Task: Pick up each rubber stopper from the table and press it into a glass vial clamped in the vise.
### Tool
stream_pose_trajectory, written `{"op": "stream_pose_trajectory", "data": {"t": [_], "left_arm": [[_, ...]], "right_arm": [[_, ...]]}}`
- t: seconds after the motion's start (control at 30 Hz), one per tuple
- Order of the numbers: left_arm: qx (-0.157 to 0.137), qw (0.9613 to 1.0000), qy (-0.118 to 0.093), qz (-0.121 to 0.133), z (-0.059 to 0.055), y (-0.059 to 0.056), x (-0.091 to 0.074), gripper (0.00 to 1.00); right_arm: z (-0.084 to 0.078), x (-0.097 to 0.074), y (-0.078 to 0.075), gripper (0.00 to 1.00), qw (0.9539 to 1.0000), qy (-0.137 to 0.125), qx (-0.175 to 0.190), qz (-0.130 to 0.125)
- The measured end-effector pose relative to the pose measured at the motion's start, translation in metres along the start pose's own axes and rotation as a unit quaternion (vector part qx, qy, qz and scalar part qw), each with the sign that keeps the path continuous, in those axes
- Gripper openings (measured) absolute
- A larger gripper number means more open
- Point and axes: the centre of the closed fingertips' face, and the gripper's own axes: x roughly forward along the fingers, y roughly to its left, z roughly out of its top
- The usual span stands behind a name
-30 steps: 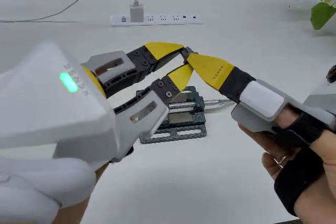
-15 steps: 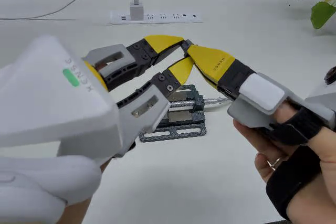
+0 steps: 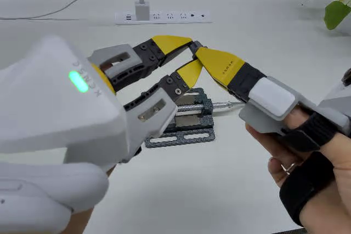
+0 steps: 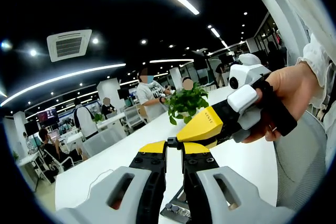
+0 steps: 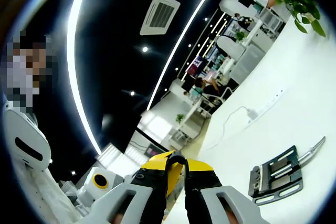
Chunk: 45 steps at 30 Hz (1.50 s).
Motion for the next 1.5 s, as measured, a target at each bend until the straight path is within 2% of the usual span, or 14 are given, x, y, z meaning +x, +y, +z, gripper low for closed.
{"op": "stream_pose_trajectory", "data": {"t": [0.33,0.83,0.97,1.07,1.1,1.17,1.23,1.27,1.33,1.37,1.4,1.43,1.47,1.5], "left_arm": [[0.014,0.9999,0.003,-0.007,0.0,-0.003,-0.002,0.1],[0.027,0.9986,0.022,-0.041,-0.007,-0.011,-0.01,0.12],[0.015,0.9979,0.026,-0.058,-0.01,-0.014,-0.013,0.13],[-0.021,0.9955,0.036,-0.085,-0.015,-0.017,-0.016,0.15],[-0.051,0.9927,0.04,-0.102,-0.016,-0.019,-0.018,0.16],[-0.063,0.991,0.042,-0.11,-0.018,-0.016,-0.02,0.2],[-0.103,0.9847,0.044,-0.134,-0.018,-0.017,-0.023,0.18],[-0.132,0.9792,0.043,-0.148,-0.018,-0.019,-0.025,0.18],[-0.156,0.9734,0.048,-0.161,-0.019,-0.018,-0.028,0.17],[-0.175,0.9678,0.043,-0.176,-0.017,-0.02,-0.03,0.17],[-0.2,0.9616,0.035,-0.185,-0.013,-0.021,-0.031,0.17],[-0.225,0.9552,0.03,-0.191,-0.01,-0.021,-0.032,0.16],[-0.261,0.9425,0.032,-0.207,-0.009,-0.023,-0.034,0.16],[-0.275,0.9361,0.038,-0.216,-0.01,-0.025,-0.036,0.16]], "right_arm": [[-0.001,0.0,0.0,0.06,1.0,0.004,-0.002,0.001],[-0.004,-0.007,-0.004,0.05,0.9958,0.053,-0.074,0.013],[-0.004,-0.011,-0.005,0.05,0.9914,0.074,-0.105,0.024],[-0.006,-0.016,-0.006,0.05,0.982,0.1,-0.157,0.035],[-0.006,-0.018,-0.006,0.05,0.9771,0.11,-0.178,0.038],[-0.008,-0.022,-0.005,0.05,0.9695,0.125,-0.205,0.048],[-0.008,-0.026,-0.001,0.05,0.9599,0.137,-0.236,0.065],[-0.009,-0.028,0.0,0.05,0.9546,0.145,-0.25,0.073],[-0.01,-0.031,0.002,0.05,0.9458,0.156,-0.272,0.084],[-0.012,-0.034,0.002,0.05,0.9376,0.167,-0.292,0.088],[-0.013,-0.035,0.002,0.05,0.9322,0.172,-0.305,0.093],[-0.014,-0.036,0.005,0.05,0.9288,0.175,-0.311,0.101],[-0.015,-0.037,0.008,0.05,0.9259,0.177,-0.315,0.11],[-0.015,-0.038,0.01,0.05,0.9246,0.179,-0.317,0.114]]}}
